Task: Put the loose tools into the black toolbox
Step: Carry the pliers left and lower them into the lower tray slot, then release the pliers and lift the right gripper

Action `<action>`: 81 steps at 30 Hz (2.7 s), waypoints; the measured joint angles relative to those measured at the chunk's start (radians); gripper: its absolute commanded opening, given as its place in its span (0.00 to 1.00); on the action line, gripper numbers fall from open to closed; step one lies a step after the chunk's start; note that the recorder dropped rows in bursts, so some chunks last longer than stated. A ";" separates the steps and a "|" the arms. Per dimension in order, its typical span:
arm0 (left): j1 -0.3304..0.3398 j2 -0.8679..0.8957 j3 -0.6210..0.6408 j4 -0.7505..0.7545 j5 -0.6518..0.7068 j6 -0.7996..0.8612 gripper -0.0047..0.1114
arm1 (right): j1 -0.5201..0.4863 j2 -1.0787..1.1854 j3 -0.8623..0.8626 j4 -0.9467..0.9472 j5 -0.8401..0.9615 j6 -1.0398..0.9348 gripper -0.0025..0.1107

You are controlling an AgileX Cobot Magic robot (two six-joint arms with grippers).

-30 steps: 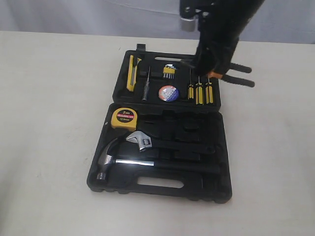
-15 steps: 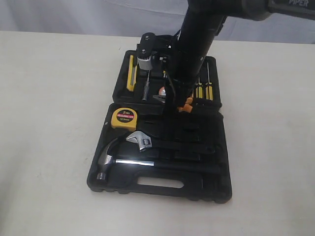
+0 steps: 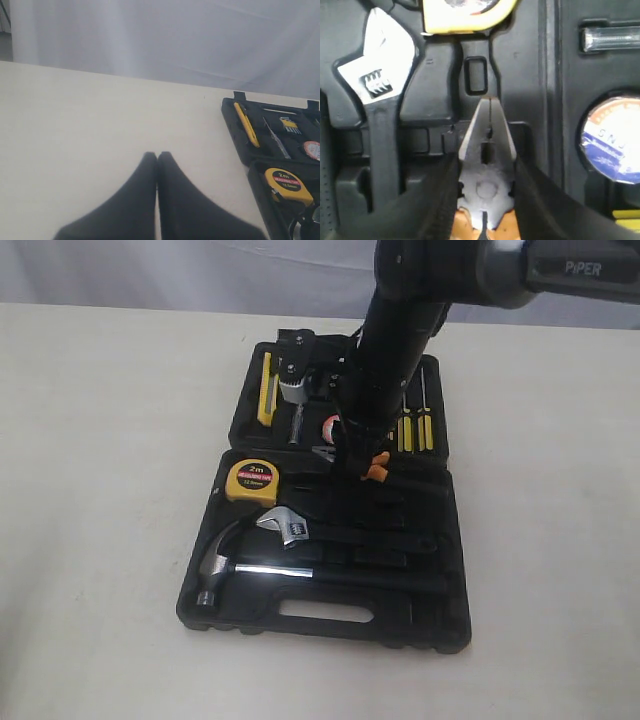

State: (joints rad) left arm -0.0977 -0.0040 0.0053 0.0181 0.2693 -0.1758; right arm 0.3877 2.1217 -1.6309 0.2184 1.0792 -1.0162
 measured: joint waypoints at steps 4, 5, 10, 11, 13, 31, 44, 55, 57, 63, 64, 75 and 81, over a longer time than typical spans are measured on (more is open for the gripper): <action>0.000 0.000 0.000 0.000 0.000 0.000 0.04 | 0.002 0.029 0.003 0.000 -0.004 0.004 0.02; 0.000 0.000 0.000 0.000 0.000 0.000 0.04 | 0.002 0.036 0.005 0.000 -0.004 0.004 0.02; 0.000 0.000 0.000 0.000 0.000 0.000 0.04 | 0.004 0.058 0.005 0.000 -0.029 0.008 0.02; 0.000 0.000 0.000 0.000 0.000 0.000 0.04 | 0.004 0.061 0.005 0.000 -0.030 0.008 0.02; 0.000 0.000 0.000 0.000 0.000 0.000 0.04 | 0.010 0.068 0.005 0.000 -0.031 0.008 0.02; 0.000 0.000 0.000 0.000 0.000 0.000 0.04 | 0.032 0.084 0.005 -0.005 -0.025 0.008 0.60; 0.000 0.000 0.000 0.000 0.000 0.000 0.04 | 0.032 0.016 0.005 -0.006 0.003 0.048 0.60; 0.000 0.000 0.000 0.000 0.000 0.000 0.04 | 0.034 -0.249 0.005 -0.015 0.119 0.105 0.38; 0.000 0.000 0.000 0.000 0.000 0.000 0.04 | 0.034 -0.285 0.005 -0.017 0.129 0.130 0.25; 0.000 0.000 0.000 0.000 0.000 0.000 0.04 | 0.034 -0.396 0.005 -0.030 0.131 0.261 0.02; 0.000 0.000 0.000 0.000 0.000 0.000 0.04 | 0.034 -0.414 0.005 -0.030 0.131 0.278 0.02; 0.000 0.000 0.000 0.000 0.000 0.000 0.04 | 0.034 -0.518 0.005 -0.016 0.136 0.353 0.02; 0.000 0.000 0.000 0.000 0.000 0.000 0.04 | 0.034 -0.501 0.005 -0.010 0.139 0.355 0.02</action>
State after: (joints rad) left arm -0.0977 -0.0040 0.0053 0.0181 0.2693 -0.1758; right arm 0.4216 1.6205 -1.6262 0.2089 1.2179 -0.6607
